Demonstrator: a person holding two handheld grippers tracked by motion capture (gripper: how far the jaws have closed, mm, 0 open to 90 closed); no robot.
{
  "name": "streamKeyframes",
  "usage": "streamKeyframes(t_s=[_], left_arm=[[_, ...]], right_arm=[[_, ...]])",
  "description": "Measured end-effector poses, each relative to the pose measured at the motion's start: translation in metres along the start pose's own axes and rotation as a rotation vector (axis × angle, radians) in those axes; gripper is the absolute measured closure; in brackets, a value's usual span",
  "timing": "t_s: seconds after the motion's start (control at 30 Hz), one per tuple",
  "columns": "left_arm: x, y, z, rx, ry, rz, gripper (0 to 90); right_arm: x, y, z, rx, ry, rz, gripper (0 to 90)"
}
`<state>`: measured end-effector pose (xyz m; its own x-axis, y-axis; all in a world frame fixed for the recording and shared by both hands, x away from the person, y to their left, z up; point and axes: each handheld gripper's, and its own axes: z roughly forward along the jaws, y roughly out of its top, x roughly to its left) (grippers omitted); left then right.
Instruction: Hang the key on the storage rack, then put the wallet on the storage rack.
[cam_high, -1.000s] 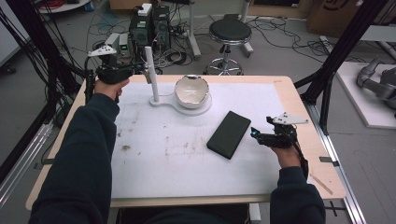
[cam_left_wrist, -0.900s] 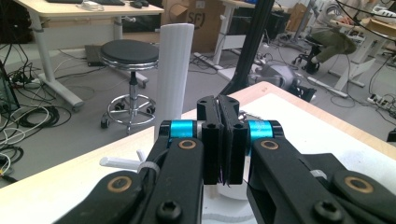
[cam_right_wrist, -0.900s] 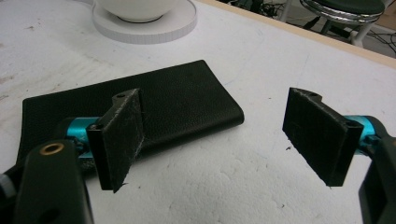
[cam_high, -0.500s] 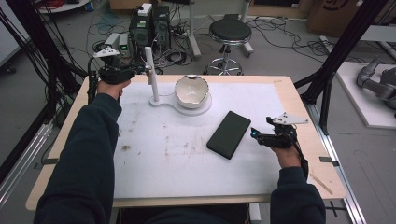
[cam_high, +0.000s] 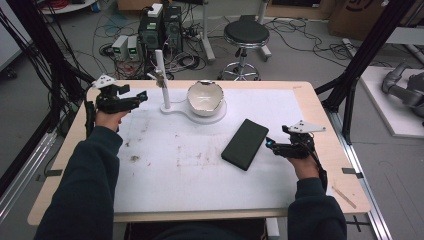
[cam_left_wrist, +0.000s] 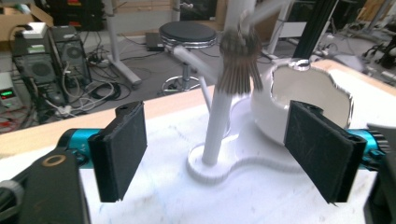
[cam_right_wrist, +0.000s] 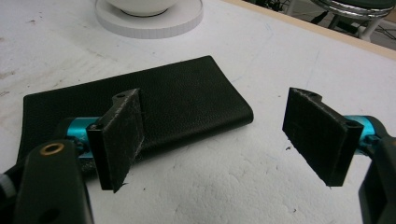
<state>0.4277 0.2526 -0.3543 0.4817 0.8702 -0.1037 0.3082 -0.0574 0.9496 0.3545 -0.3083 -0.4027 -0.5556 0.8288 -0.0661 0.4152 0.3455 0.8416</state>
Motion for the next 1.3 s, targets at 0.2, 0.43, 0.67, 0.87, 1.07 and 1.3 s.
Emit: streamKeyframes(t_s=[0.2, 0.43, 0.67, 0.87, 1.07, 1.3], left_arm=[[-0.013, -0.019, -0.019, -0.001, -0.003, 0.036, 20.7], [-0.022, -0.043, -0.04, -0.007, 0.018, 0.071, 17.6], [-0.026, -0.06, -0.044, -0.009, -0.026, 0.064, 17.6], [-0.033, -0.066, -0.044, -0.005, -0.031, 0.072, 17.6], [-0.033, -0.071, -0.043, 0.006, -0.042, 0.055, 17.7], [-0.029, -0.074, -0.044, 0.012, -0.035, 0.044, 18.0]], right_arm=[[0.0, 0.0, 0.002, 0.002, 0.003, -0.002, 21.1], [-0.001, -0.001, 0.004, -0.004, 0.005, 0.003, 21.1], [0.001, -0.001, 0.006, 0.012, 0.013, -0.008, 21.1], [0.003, -0.001, 0.004, 0.007, 0.011, -0.012, 21.1], [0.002, -0.002, 0.003, 0.007, 0.008, -0.005, 21.1], [0.004, -0.003, 0.007, 0.03, 0.027, 0.006, 21.0]])
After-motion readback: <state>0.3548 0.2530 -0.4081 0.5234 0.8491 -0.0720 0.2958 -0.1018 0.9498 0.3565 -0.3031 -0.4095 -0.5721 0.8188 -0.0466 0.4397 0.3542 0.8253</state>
